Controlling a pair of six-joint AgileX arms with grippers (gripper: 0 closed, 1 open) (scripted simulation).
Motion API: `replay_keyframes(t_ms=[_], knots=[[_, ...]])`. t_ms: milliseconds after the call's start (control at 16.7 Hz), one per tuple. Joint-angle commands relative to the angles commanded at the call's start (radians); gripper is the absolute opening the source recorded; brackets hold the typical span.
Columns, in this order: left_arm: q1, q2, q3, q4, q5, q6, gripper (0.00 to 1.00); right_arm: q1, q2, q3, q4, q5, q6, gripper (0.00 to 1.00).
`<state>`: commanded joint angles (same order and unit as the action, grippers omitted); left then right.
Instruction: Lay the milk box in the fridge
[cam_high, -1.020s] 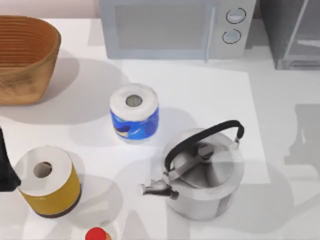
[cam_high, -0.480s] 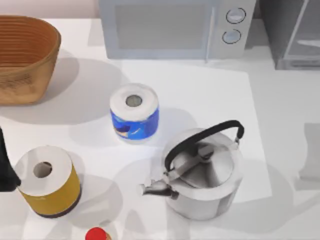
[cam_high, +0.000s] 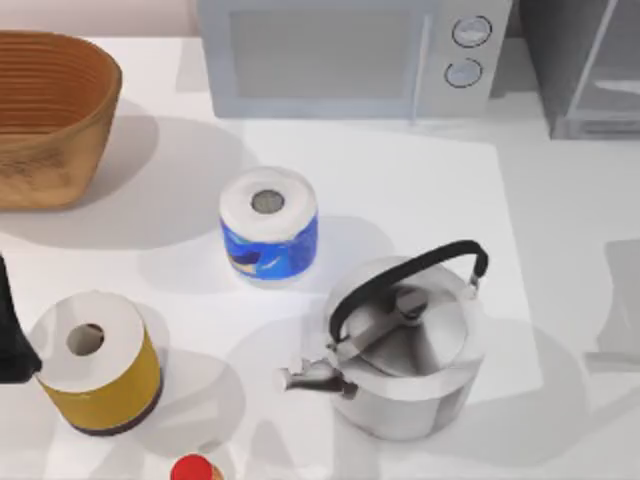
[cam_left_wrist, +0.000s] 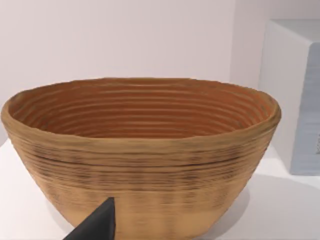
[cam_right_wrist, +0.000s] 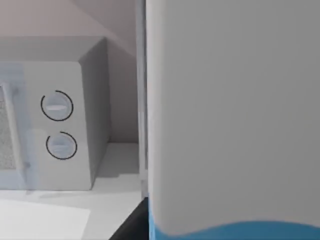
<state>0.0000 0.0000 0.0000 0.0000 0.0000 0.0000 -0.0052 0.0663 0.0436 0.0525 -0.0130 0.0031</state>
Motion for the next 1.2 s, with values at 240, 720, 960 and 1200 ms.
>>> replay_keyframes(t_ms=[240,720,960,1200], knots=[[0.0,0.0,0.0,0.0,0.0,0.0,1.0,-0.034,0.232,0.131,0.161,-0.037,0.002,0.0],[0.0,0.0,0.0,0.0,0.0,0.0,1.0,-0.149,1.116,0.508,0.626,-0.133,0.006,0.0],[0.0,0.0,0.0,0.0,0.0,0.0,1.0,-0.205,1.582,0.694,0.854,-0.18,0.009,0.0],[0.0,0.0,0.0,0.0,0.0,0.0,1.0,-0.247,1.919,0.841,1.035,-0.219,0.011,0.0]])
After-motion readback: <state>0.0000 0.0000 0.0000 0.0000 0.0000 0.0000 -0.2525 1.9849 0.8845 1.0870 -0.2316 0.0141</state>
